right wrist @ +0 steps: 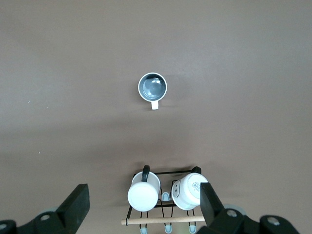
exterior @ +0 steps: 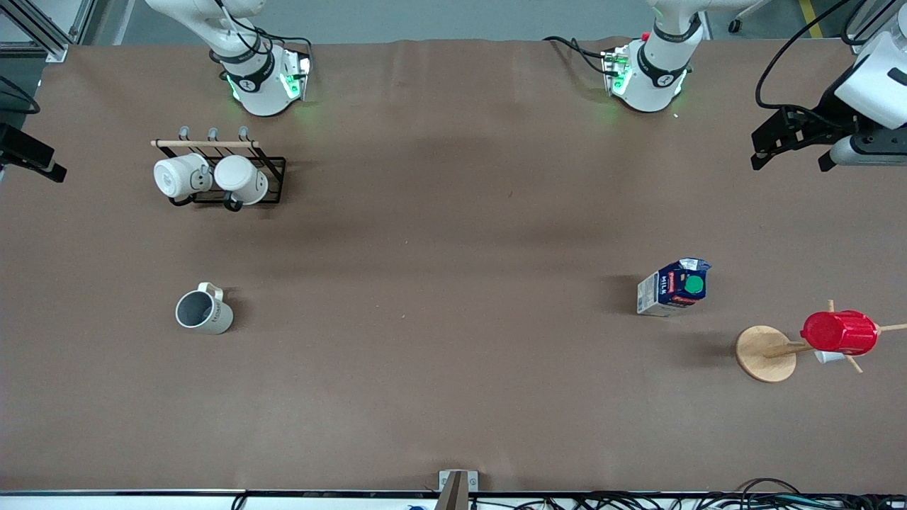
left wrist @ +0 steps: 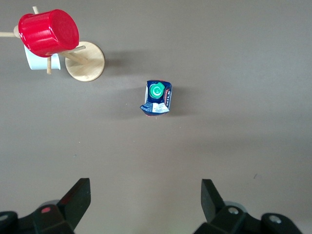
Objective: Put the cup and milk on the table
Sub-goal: 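Reach the right gripper to the white mug while the left gripper reaches the milk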
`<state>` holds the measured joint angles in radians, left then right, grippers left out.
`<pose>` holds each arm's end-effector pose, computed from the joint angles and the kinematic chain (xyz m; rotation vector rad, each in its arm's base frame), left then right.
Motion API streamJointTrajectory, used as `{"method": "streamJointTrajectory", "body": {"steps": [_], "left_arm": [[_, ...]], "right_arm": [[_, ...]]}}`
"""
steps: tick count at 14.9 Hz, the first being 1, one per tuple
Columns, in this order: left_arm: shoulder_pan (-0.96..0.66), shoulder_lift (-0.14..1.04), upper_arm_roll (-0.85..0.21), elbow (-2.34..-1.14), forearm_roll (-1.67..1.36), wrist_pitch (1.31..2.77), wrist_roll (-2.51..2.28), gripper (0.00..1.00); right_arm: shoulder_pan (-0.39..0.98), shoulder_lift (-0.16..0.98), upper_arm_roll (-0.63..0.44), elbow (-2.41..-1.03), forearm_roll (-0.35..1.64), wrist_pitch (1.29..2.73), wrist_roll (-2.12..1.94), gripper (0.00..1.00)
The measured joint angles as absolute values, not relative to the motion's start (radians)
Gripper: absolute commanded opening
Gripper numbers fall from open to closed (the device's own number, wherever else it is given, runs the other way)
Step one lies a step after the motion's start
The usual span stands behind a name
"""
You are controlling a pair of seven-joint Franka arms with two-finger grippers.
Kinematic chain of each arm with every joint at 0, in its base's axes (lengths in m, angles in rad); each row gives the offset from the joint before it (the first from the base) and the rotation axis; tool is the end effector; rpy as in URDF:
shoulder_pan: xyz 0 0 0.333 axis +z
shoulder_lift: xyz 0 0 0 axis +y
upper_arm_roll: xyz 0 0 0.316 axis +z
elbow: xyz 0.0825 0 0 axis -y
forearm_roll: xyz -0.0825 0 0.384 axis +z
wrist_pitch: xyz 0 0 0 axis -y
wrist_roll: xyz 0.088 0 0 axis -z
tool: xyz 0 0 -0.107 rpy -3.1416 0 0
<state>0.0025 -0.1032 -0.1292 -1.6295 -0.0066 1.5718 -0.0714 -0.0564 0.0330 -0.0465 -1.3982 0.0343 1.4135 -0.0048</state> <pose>0.5177 -0.0706 0.6519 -3.1374 0.0864 -0.0708 0.5453 -0.0517 0.6728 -3.1048 0.1445 0.0247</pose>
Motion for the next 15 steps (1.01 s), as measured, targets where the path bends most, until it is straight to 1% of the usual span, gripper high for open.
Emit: {"method": "streamJointTrajectory", "body": {"steps": [5,8,10,12,13,15], "left_arm": [[0.006,-0.089,-0.124,-1.619,0.015,1.556,-0.071,1.00],[0.010,-0.028,-0.123,-1.616,0.020,1.567,-0.058,1.00],[0.010,0.033,-0.124,-1.635,0.020,1.635,-0.055,1.00],[0.010,0.085,-0.124,-1.697,0.020,1.754,-0.050,1.00],[0.010,0.106,-0.124,-1.732,0.020,1.815,-0.048,1.00],[0.010,0.147,-0.124,-1.793,0.020,1.924,-0.043,1.00]], "right_arm": [[-0.056,0.034,-0.047,-1.398,0.035,1.416,-0.005,1.00],[-0.057,0.049,-0.049,-1.401,0.035,1.466,-0.005,1.00],[-0.057,0.075,-0.053,-1.409,0.035,1.478,-0.021,1.00],[-0.063,0.119,-0.056,-1.444,0.034,1.502,-0.056,1.00],[-0.069,0.149,-0.057,-1.475,0.034,1.537,-0.074,1.00],[-0.079,0.215,-0.059,-1.555,0.034,1.653,-0.103,1.00]]}}
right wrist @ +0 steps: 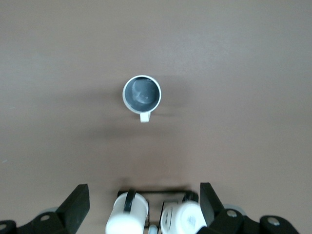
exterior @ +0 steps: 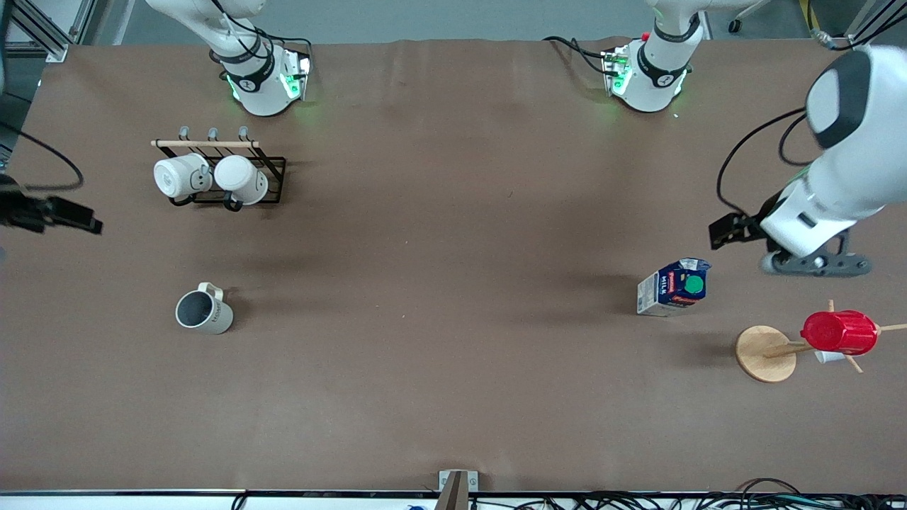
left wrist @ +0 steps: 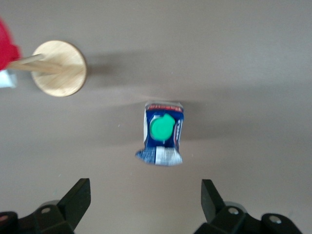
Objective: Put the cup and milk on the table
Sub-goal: 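Reach the right gripper to the white mug while the left gripper reaches the milk, then grasp the white mug rim with the right gripper while the left grasps the milk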
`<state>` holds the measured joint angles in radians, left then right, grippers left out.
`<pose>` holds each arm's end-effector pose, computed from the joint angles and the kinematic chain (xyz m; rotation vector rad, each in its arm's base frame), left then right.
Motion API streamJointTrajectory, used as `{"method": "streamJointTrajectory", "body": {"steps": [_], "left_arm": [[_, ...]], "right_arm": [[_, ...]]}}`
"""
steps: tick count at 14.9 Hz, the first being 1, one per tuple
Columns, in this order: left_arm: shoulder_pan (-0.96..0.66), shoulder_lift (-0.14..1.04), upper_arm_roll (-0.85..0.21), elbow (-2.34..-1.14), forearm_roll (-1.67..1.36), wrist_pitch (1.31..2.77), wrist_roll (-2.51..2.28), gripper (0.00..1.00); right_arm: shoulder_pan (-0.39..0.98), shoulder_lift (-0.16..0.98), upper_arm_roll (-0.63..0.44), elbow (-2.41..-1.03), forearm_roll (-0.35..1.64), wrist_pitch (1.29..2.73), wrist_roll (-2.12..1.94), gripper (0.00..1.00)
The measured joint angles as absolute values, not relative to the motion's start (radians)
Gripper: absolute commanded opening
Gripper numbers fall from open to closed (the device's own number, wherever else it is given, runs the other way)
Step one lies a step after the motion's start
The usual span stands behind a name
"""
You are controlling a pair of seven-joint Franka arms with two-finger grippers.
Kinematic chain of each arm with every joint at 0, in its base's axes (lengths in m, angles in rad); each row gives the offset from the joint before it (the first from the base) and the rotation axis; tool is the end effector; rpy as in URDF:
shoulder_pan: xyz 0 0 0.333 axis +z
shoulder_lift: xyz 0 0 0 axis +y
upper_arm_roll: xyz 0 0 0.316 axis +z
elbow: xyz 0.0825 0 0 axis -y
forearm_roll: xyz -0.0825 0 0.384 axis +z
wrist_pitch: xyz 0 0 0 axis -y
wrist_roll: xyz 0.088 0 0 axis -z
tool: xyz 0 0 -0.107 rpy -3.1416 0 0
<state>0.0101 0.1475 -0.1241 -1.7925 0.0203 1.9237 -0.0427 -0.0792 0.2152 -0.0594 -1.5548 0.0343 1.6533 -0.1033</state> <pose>0.5987 -0.0639 0.4640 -3.1372 0.1213 0.0236 0.6107 -0.0786 0.5127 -3.1010 0.0612 0.1753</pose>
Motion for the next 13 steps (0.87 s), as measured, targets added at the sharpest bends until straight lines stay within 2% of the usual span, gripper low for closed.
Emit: {"method": "streamJointTrajectory", "body": {"steps": [4,10,13], "left_arm": [[0.010,0.222,-0.125,-1.832,0.020,2.031,-0.011,1.00],[0.010,0.291,-0.126,-1.840,0.020,2.076,0.002,0.90],[0.010,0.309,-0.127,-1.841,0.020,2.078,0.002,0.83]], "right_arm": [[-0.079,0.317,-0.057,-1.742,0.034,1.975,-0.114,1.00],[-0.071,0.392,-0.048,-1.916,0.034,2.345,-0.117,1.00],[-0.063,0.425,-0.047,-1.968,0.034,2.468,-0.153,1.00]]}}
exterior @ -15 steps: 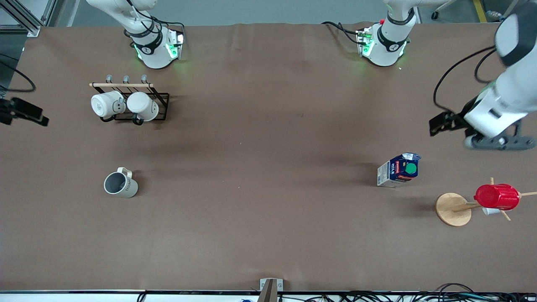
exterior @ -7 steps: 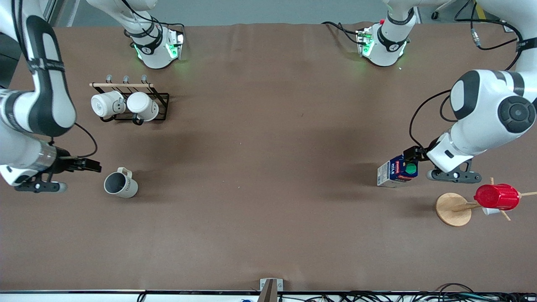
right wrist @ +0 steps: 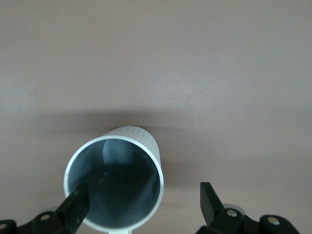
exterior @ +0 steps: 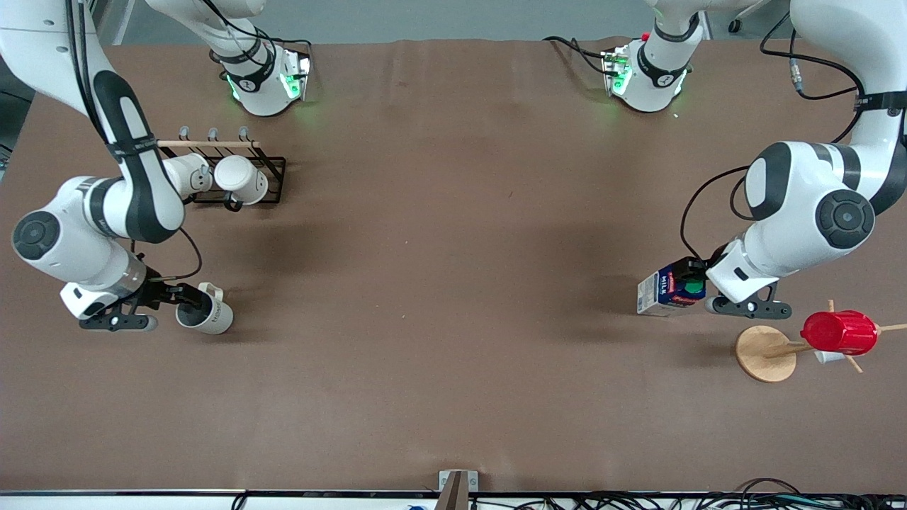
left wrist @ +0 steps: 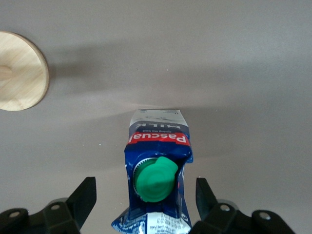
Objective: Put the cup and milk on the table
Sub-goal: 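Grasp the white mug rim with the right gripper while the left grasps the milk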
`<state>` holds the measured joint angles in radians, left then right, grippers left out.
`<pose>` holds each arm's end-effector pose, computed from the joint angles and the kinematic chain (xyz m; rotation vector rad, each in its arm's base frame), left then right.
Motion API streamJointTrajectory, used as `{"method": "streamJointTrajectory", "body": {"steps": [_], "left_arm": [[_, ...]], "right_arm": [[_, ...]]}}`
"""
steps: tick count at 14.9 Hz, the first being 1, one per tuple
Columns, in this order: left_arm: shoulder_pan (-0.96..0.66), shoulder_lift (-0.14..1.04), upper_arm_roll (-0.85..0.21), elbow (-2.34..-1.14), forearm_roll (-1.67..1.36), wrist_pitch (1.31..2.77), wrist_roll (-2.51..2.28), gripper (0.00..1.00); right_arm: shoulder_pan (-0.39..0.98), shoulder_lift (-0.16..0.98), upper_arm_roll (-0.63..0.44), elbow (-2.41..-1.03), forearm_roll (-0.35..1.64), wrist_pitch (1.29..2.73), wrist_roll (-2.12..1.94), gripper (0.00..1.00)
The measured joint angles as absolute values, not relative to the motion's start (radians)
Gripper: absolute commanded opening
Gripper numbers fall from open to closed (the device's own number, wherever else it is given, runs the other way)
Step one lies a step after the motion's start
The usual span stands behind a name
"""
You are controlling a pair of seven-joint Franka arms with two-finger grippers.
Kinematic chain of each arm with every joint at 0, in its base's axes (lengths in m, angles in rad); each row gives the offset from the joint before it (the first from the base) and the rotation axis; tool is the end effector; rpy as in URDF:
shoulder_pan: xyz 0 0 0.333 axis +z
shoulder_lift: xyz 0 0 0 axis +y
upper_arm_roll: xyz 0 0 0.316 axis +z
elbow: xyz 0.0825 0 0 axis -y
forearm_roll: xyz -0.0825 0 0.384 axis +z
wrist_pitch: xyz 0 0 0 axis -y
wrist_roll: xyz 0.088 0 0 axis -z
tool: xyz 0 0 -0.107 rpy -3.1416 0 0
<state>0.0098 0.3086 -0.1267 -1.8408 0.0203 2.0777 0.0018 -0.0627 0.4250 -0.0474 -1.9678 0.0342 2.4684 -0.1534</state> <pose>0.6176 -0.0669 0.3565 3.1164 -0.1944 -0.1097 0.6195 -0.0673 0.2620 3.1320 0.0350 0.1191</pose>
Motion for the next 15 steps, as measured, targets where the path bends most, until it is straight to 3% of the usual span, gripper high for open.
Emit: {"method": "streamJointTrajectory", "body": {"steps": [2,4,6,8,9,15], "left_arm": [[0.010,0.316,-0.128,-1.843,0.020,2.078,0.002,0.74],[0.010,0.322,-0.129,-1.848,0.020,2.078,0.002,0.56],[0.010,0.323,-0.129,-1.851,0.020,2.078,0.002,0.45],[0.010,0.323,-0.129,-1.852,0.020,2.078,0.002,0.39],[0.009,0.323,-0.130,-1.852,0.020,2.078,0.002,0.38],[0.009,0.309,-0.132,-1.831,0.020,2.071,0.002,0.38]], "right_arm": [[-0.063,0.440,-0.050,-1.973,0.034,2.495,-0.173,0.94],[-0.064,0.450,-0.051,-1.973,0.034,2.518,-0.181,0.77],[-0.064,0.461,-0.051,-1.974,0.034,2.530,-0.182,0.45],[-0.064,0.466,-0.051,-1.974,0.034,2.534,-0.183,0.06],[-0.064,0.468,-0.051,-1.973,0.034,2.535,-0.183,0.00],[-0.065,0.468,-0.051,-1.962,0.036,2.501,-0.183,0.00]]}}
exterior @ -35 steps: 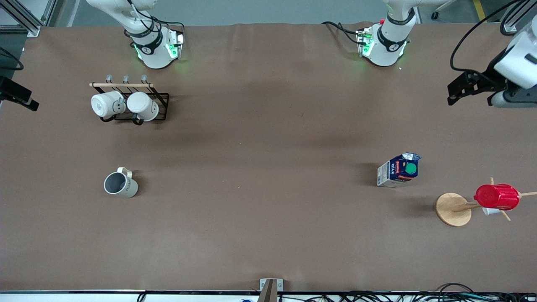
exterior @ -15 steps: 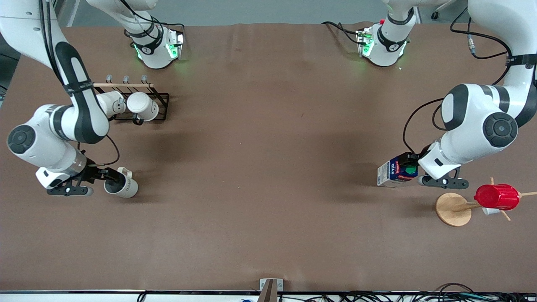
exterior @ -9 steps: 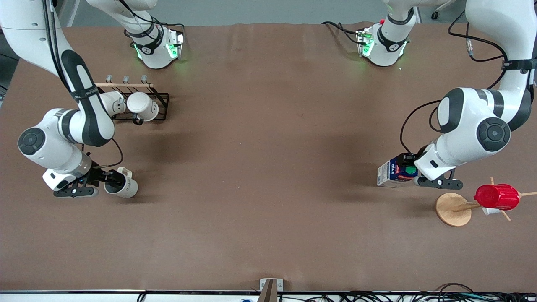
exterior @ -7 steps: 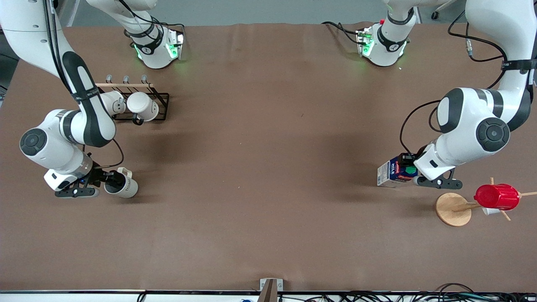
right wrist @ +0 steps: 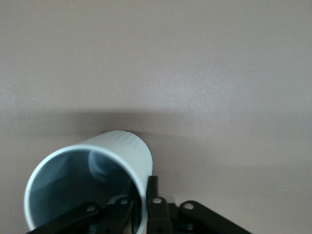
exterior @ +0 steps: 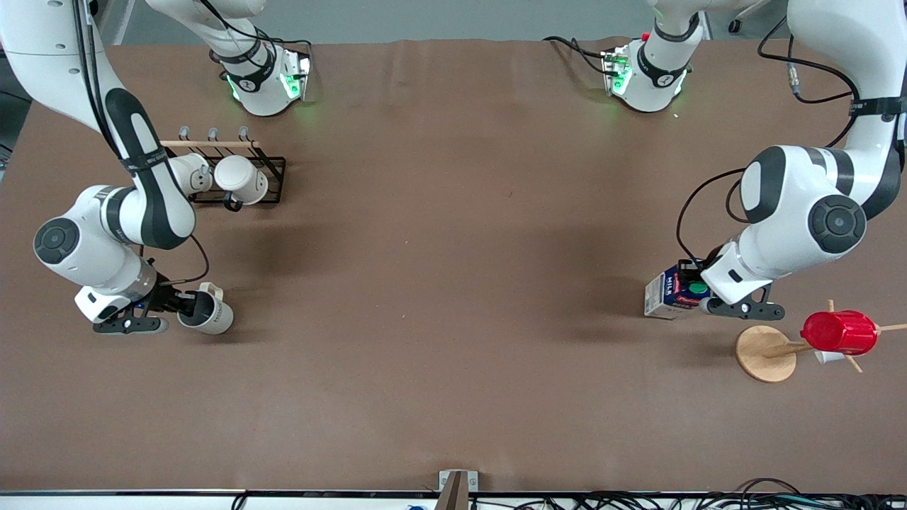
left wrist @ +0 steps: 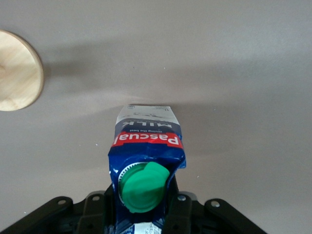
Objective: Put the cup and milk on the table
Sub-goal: 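Carry the mug and milk carton toward the table middle with both grippers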
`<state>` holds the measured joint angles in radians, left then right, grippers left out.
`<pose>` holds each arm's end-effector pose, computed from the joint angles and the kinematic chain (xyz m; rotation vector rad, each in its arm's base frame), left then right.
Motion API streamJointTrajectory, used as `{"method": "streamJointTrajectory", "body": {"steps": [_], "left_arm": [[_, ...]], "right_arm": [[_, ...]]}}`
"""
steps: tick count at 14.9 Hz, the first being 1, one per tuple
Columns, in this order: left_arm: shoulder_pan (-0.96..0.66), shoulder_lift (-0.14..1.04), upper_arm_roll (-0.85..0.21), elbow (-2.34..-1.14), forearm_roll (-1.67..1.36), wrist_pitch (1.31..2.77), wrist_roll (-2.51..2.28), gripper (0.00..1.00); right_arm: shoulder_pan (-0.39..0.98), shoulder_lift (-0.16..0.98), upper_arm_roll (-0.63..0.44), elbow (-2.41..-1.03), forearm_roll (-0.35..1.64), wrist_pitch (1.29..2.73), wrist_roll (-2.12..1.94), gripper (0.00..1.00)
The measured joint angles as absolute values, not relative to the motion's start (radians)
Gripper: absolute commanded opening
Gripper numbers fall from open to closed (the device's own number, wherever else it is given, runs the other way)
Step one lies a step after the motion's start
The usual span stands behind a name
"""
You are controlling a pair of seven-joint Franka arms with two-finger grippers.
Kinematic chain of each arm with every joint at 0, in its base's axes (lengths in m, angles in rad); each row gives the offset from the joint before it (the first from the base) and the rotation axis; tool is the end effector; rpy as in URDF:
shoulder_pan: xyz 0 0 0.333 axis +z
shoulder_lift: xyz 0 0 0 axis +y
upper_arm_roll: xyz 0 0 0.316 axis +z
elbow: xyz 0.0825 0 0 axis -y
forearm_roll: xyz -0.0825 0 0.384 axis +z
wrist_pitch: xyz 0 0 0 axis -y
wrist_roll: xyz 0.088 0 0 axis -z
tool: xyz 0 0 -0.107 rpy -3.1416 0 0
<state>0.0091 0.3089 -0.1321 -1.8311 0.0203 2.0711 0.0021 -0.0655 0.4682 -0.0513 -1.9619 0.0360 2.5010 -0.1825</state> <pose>0.6189 -0.0705 0.3602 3.1144 -0.2036 -0.1051 0.6207 -0.0718 0.2407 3.1278 0.0687 0.1109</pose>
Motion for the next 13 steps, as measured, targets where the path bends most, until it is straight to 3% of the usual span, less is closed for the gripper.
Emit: {"method": "streamJointTrajectory", "body": {"steps": [4,7,13], "left_arm": [[0.002,0.289,-0.138,-1.760,-0.015,1.970,0.001,0.38],[-0.003,0.286,-0.150,-1.727,-0.068,1.945,-0.025,0.38],[-0.016,0.287,-0.233,-1.697,-0.076,1.945,-0.201,0.38]], "right_arm": [[-0.038,0.444,-0.040,-1.854,0.039,2.253,-0.159,0.00],[0.067,0.404,-0.014,-1.761,0.044,2.079,0.033,0.00],[0.150,0.399,0.234,-1.672,0.039,2.043,0.410,0.00]]}}
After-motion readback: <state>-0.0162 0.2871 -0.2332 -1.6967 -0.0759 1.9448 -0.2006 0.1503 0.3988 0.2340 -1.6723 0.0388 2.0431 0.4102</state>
